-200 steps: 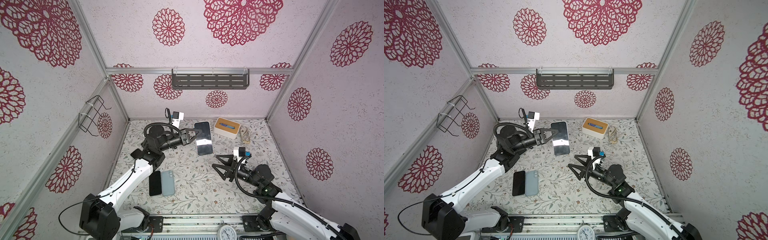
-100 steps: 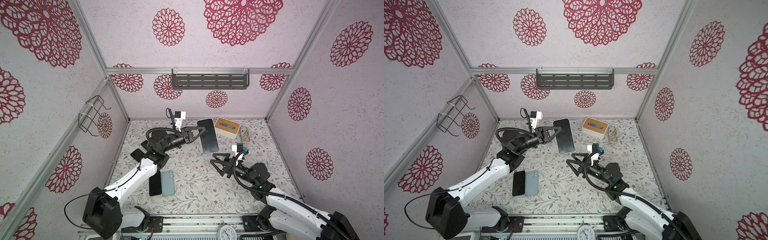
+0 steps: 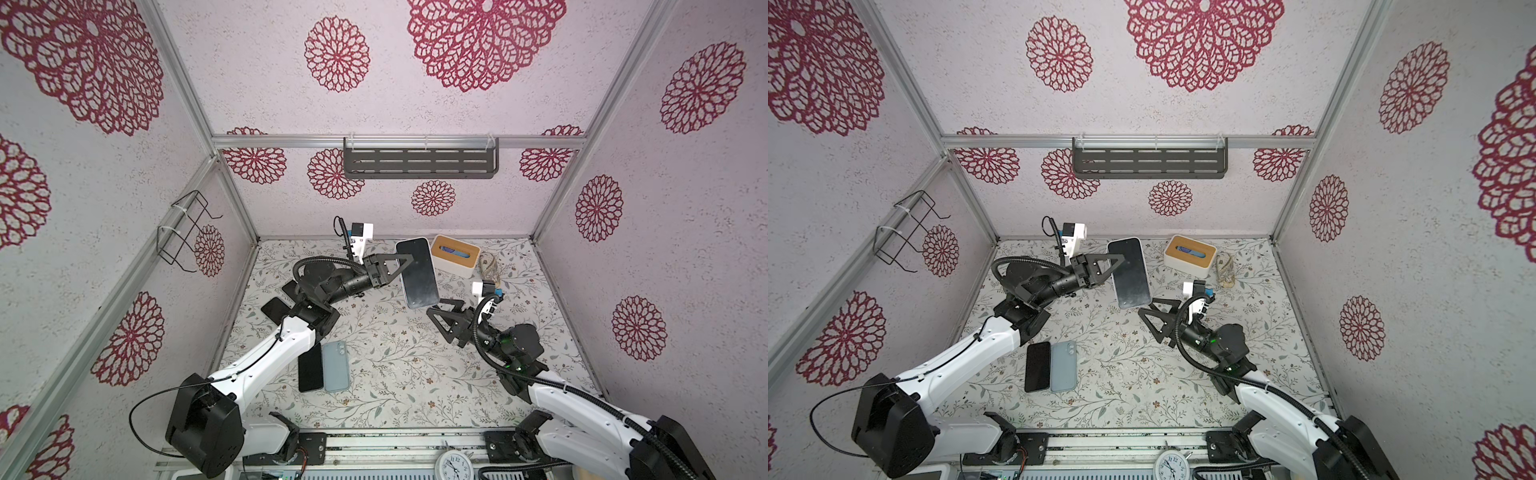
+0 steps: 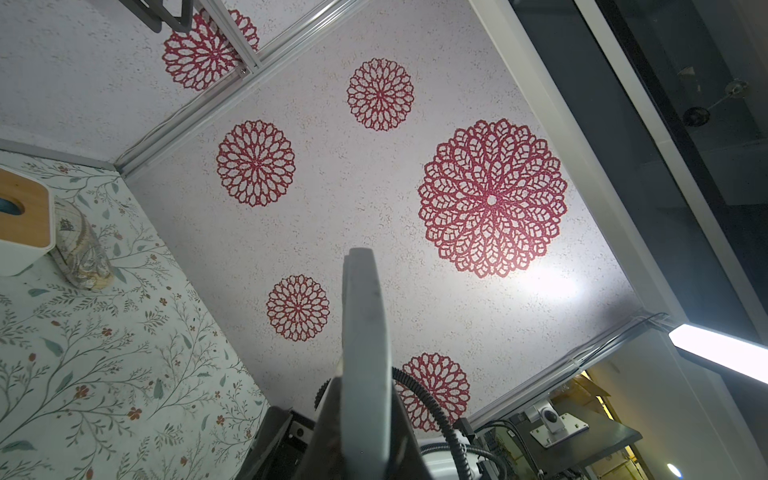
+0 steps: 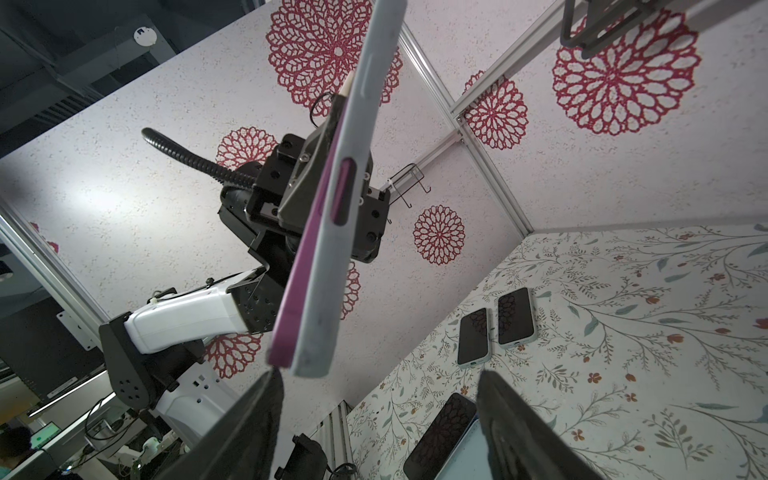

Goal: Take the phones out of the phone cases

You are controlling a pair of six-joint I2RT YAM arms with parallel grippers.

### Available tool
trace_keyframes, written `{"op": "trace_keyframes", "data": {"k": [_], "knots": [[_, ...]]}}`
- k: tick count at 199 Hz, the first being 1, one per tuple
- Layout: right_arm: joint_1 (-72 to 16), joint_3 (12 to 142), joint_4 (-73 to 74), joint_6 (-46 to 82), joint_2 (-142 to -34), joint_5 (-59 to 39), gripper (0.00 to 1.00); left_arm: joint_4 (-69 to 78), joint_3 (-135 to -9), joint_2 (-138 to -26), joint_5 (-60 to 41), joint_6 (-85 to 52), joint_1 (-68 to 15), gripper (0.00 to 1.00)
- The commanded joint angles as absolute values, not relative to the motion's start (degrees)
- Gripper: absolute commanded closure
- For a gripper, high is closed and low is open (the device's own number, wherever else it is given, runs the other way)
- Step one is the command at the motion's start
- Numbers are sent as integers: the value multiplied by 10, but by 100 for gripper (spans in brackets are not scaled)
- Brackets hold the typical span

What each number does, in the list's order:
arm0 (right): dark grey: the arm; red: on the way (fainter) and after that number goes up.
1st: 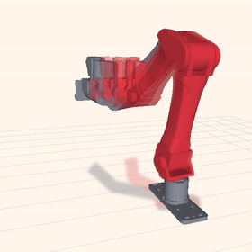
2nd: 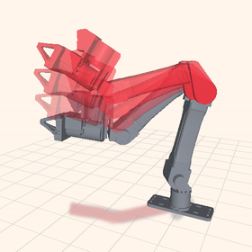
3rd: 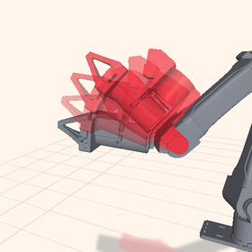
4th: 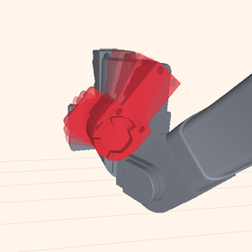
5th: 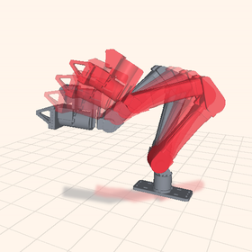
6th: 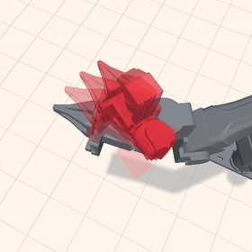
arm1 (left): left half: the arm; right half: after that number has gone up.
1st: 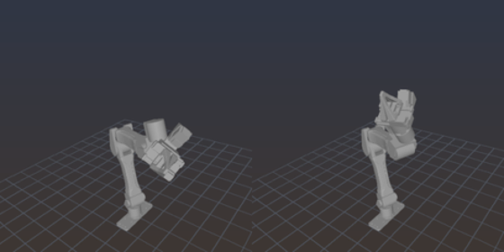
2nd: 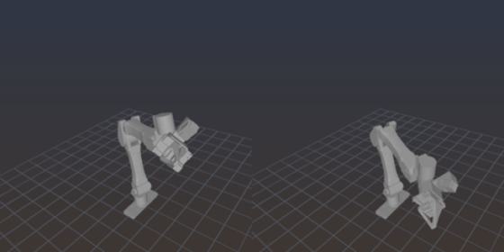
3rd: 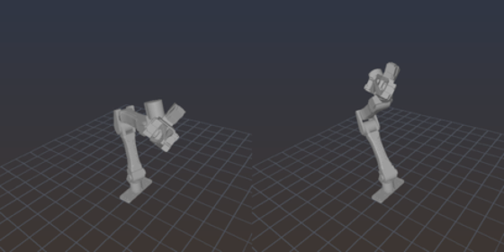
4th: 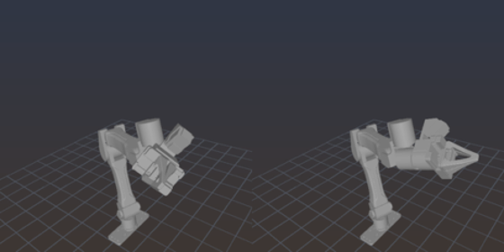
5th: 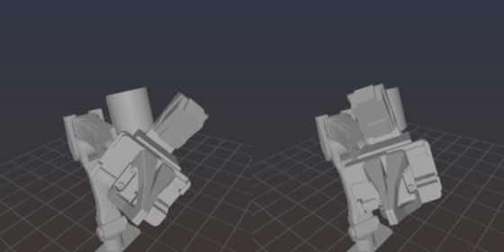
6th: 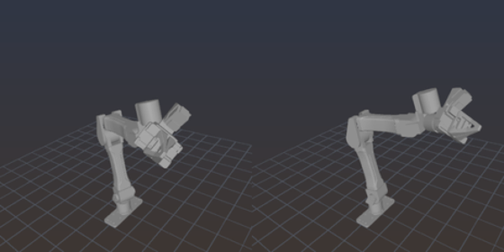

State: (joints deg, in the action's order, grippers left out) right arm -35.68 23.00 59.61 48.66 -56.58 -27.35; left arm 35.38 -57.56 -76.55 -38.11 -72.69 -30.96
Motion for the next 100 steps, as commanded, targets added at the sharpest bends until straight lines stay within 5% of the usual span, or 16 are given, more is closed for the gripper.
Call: {"op": "trace_keyframes", "data": {"k": [1, 100], "knots": [[-351, 247, 651, 506, -566, -286, 24, 401, -580, -769, -384, -730, -316, 100], [-332, 254, 653, 528, -596, -281, 27, 415, -580, -775, -398, -731, -336, 100]]}}
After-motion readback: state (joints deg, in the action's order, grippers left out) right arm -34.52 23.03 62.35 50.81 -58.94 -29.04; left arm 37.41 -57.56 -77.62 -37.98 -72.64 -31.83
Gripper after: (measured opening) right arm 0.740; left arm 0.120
